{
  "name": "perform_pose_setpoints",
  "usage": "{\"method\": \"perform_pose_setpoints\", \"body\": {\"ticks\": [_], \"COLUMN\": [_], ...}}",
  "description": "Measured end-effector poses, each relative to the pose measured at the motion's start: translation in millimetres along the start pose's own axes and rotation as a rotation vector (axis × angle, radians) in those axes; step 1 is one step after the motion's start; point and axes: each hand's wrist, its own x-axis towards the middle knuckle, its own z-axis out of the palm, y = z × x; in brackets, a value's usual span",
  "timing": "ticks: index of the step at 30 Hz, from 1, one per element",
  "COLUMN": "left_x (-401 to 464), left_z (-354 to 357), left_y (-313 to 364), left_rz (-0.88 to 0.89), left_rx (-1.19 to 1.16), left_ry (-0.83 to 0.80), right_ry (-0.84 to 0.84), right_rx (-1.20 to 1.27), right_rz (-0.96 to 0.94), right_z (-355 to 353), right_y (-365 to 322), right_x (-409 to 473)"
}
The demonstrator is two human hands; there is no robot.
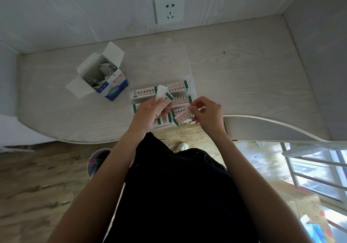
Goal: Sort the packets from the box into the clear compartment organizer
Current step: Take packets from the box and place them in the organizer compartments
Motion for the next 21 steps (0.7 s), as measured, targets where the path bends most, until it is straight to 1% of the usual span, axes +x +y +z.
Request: {"method": "perform_pose_setpoints", "body": {"ticks": [2, 4, 9, 11, 13, 16, 21], "left_x": [-0.3, -1.6, -1.3, 1.8, 3.6, 4.9, 7.4], "left_z": [-3.2, -2.6, 0.6, -0.7, 1.4, 11.9, 24.3], "left_y": [-1.3, -2.5, -5.8, -8.9, -10.1, -7.2, -6.7], "left_rz": [-0.007, 0.01, 0.067, 0.1, 0.165, 0.276, 0.36], "left_rx": [0.0, 0.048, 0.126, 0.248, 0.434, 0.638, 0.863], "left_ry": [0.009, 0.027, 0.048, 0.07, 0.088, 0.097, 0.091], "right_ry": [0.036, 0.048, 0.142, 0.132, 0.087, 0.033, 0.007], "right_rx": [-0.115, -0.224, -0.433, -0.543, -0.631, -0.653, -0.599], "right_rz": [-0.056, -0.098, -0.097, -0.117, -0.148, -0.174, -0.251], "right_z": [4.6, 8.0, 6.1, 7.0, 10.6, 12.6, 5.5], "right_y": [0.9, 0.8, -1.5, -4.2, -4.9, -0.8, 6.5], "right_x": [0.4, 0.7, -0.4, -0.5, -1.3, -2.4, -2.2]}}
